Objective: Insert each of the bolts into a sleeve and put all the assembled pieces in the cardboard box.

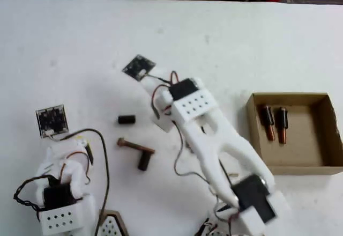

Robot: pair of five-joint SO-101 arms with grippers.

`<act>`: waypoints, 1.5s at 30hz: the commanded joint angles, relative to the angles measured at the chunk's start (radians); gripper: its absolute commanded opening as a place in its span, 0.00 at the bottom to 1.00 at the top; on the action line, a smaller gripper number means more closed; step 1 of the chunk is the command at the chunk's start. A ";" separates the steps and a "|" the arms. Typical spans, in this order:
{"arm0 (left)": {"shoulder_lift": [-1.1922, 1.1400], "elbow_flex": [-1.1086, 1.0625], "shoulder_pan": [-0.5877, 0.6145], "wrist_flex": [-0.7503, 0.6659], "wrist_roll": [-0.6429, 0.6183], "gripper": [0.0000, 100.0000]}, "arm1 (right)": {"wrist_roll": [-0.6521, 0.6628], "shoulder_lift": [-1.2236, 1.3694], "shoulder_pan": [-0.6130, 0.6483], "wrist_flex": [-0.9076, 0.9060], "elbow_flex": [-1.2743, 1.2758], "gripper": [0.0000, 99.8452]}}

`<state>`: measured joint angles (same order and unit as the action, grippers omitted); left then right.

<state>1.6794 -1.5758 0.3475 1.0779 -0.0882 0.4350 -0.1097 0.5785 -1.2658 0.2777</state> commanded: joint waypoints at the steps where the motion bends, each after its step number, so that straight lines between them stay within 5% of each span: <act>1: 0.010 0.014 0.005 -0.029 0.006 0.03 | -0.012 -0.171 -0.008 -0.068 -0.041 0.04; 14: 0.010 0.012 -0.087 0.020 0.005 0.03 | -0.014 -0.561 -0.008 -0.208 0.069 0.04; 25: 0.010 0.015 -0.189 0.063 0.005 0.03 | -0.014 -0.888 -0.170 0.022 0.450 0.04; 36: 0.007 0.087 -0.208 0.124 -0.002 0.03 | -0.109 -1.009 -0.174 0.286 0.755 0.04; 45: 0.002 0.295 -0.209 0.207 0.000 0.02 | -0.118 -1.017 -0.176 0.329 0.845 0.04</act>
<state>1.6855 -1.3840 0.1557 1.2651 -0.0882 0.3245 -1.1024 0.4112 -0.9590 1.1231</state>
